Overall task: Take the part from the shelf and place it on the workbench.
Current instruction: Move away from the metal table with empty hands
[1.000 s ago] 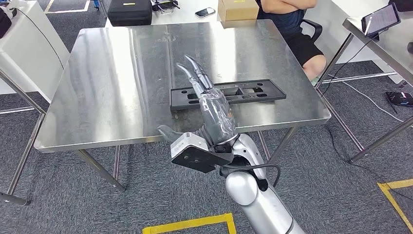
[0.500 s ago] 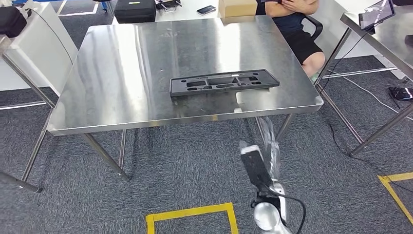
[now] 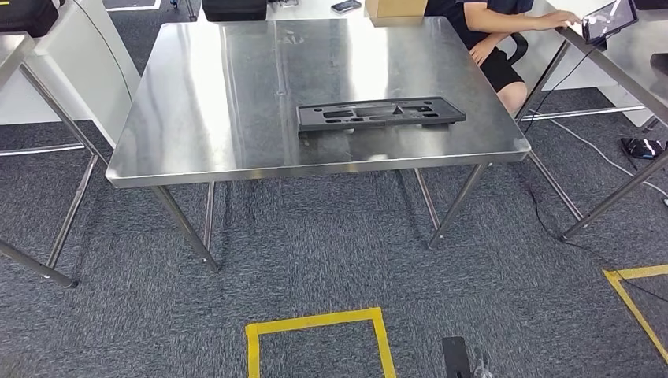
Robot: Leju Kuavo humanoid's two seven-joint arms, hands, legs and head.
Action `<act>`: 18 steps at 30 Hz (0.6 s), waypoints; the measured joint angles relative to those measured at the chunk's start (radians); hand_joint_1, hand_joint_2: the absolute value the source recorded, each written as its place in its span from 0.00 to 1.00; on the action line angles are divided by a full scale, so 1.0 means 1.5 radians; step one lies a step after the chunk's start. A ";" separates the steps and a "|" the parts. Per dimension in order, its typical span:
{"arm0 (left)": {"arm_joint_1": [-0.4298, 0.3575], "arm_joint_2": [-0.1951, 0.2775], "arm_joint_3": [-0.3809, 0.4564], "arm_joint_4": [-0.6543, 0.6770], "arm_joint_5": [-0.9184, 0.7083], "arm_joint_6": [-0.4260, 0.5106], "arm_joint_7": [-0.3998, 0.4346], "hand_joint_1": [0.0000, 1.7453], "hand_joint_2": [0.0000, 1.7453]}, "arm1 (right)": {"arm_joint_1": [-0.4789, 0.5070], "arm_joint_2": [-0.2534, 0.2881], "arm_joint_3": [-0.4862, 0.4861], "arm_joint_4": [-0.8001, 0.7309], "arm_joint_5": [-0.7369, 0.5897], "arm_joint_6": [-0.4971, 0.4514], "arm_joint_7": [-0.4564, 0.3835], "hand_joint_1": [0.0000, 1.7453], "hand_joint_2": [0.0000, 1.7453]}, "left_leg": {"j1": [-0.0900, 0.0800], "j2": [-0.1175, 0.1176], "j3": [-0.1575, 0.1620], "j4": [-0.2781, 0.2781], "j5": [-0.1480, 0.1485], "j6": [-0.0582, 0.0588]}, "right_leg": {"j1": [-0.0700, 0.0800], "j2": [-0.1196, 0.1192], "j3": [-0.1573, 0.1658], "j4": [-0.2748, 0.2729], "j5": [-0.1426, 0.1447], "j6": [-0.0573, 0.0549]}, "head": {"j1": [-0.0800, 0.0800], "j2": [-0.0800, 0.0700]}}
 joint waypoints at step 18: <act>-0.005 -0.003 0.050 0.008 0.020 0.020 -0.019 0.00 0.00 | -0.016 -0.029 -0.079 0.234 0.006 0.058 0.113 0.00 0.00 | 0.003 -0.002 0.018 0.121 -0.052 -0.038 | 0.003 -0.008 0.072 -0.205 0.094 -0.027 | -0.008 0.000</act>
